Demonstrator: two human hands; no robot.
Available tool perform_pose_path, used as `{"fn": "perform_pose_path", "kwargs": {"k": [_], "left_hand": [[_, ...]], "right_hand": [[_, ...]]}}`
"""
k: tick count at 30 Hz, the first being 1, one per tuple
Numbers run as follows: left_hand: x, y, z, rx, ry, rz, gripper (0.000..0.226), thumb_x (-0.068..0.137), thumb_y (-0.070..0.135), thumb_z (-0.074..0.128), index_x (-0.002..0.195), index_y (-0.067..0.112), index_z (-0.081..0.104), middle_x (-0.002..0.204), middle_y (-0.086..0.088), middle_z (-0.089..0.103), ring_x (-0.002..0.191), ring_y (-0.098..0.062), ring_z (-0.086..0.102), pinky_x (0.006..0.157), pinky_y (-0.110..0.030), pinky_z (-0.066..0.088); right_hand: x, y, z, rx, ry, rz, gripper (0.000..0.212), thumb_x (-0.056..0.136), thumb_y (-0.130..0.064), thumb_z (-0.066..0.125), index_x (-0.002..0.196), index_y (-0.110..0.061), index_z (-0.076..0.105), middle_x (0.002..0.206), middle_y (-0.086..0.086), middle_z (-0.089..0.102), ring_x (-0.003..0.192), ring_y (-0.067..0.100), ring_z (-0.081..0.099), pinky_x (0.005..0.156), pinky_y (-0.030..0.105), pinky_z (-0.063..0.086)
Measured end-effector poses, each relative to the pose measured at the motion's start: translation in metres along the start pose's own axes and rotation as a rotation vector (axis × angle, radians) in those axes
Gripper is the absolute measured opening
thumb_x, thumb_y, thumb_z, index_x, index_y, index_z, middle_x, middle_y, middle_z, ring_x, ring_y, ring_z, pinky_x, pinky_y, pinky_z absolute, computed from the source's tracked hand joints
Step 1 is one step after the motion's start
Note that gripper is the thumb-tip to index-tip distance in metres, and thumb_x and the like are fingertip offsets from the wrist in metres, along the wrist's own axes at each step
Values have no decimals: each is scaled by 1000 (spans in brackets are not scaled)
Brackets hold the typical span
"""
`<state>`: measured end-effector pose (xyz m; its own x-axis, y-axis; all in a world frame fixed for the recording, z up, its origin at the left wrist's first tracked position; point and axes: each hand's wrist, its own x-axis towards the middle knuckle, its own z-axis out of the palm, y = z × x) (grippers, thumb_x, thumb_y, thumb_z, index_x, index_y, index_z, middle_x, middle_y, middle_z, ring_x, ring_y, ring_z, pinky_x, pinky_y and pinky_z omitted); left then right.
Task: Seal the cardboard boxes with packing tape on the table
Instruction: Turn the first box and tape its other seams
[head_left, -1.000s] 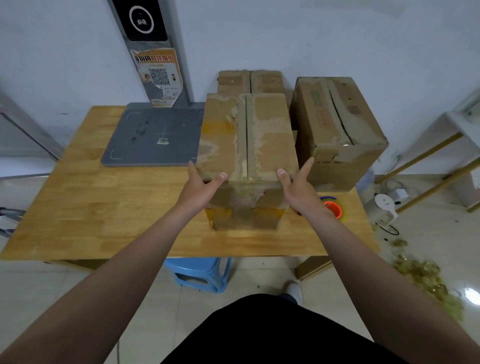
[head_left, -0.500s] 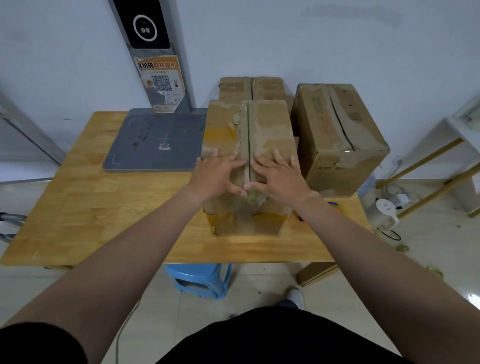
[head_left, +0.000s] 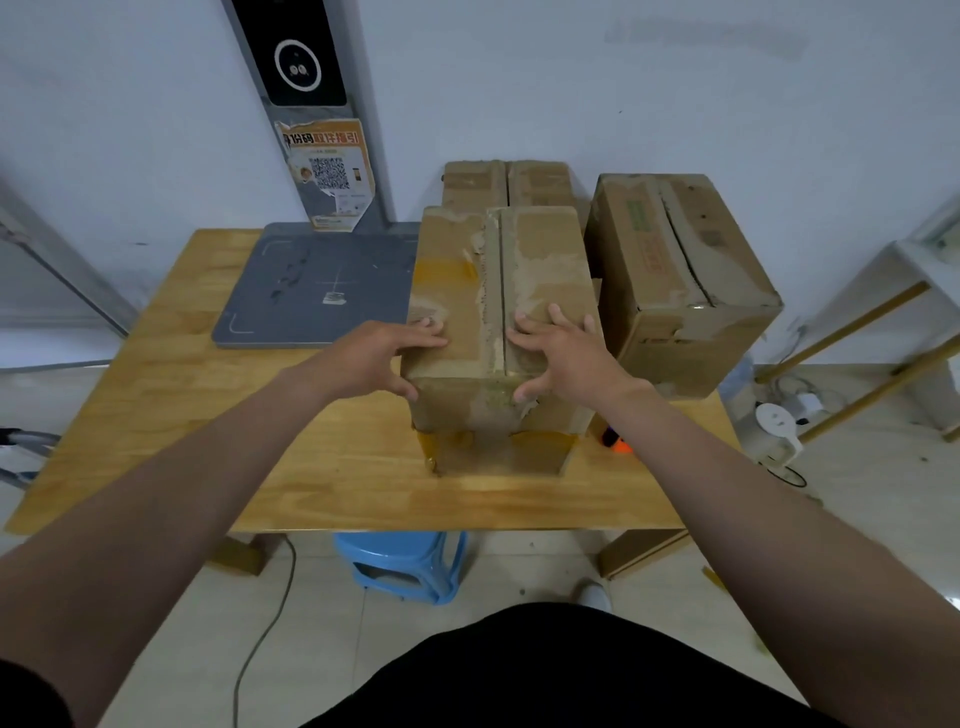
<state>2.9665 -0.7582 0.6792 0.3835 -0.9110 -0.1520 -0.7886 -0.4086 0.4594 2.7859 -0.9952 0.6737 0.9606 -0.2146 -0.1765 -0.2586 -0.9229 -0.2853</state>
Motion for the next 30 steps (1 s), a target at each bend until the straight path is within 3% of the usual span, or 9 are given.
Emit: {"fn": "perform_pose_path", "kwargs": {"k": [4,7,9,11,15,20,23,26,30], "left_hand": [[-1,4,-2,4,-18,1,95,70,19,92,153,30,47,163,13,31,147,3,22,123,-33,29],[2,17,-5,99,-35,-36,96,75,40,89,157,29,40,166,13,24,153,-4,19,125,-34,20],[6,32,2,179,-11,-69,95,79,55,81,158,26,38,168,8,22,155,-12,17,126,-38,20],[12,47,14,269,45,-99,91,81,59,76,156,21,42,167,0,29,154,-21,23,123,-42,27],[17,57,23,358,133,-134,89,76,59,79,152,24,48,161,-2,41,146,-27,40,114,-47,40],[16,42,9,296,24,-75,91,76,40,87,155,30,43,165,10,30,154,-18,25,122,-46,28],[14,30,1,211,-36,-31,93,73,28,90,153,29,44,164,13,30,154,-10,23,125,-41,21],[10,16,-5,129,-77,10,93,73,17,91,152,29,45,163,15,29,153,-4,20,126,-35,21],[7,-1,-13,82,-139,56,90,78,5,86,152,31,44,162,20,25,150,1,16,120,-23,26]], "right_hand": [[-2,0,-2,2,-17,-1,99,77,-45,82,158,-35,25,167,-17,8,155,27,-6,121,63,-5],[-3,-4,-6,-56,-22,20,98,77,-57,77,158,-36,26,167,-16,9,155,29,-2,120,66,0],[-1,-18,-9,-130,-6,91,95,72,-77,66,153,-36,37,163,-12,25,152,33,14,115,68,17],[7,-35,-8,-207,0,200,102,61,-90,59,143,-29,49,145,1,50,140,36,34,105,64,38],[17,-46,3,-266,64,261,110,54,-91,63,134,-17,54,127,8,61,128,39,47,93,57,50],[3,-28,-3,-269,28,116,90,75,-64,75,152,-39,36,154,-6,42,140,35,36,103,49,45],[-10,-3,3,-20,69,22,80,79,-41,82,148,-43,43,162,-17,29,153,27,18,122,50,23],[-25,23,8,290,128,-60,65,79,-25,83,138,-33,57,153,-19,38,154,14,13,126,47,7],[-48,55,15,599,216,-104,50,81,-8,79,126,-23,64,138,-15,54,149,8,24,125,46,19]]}}
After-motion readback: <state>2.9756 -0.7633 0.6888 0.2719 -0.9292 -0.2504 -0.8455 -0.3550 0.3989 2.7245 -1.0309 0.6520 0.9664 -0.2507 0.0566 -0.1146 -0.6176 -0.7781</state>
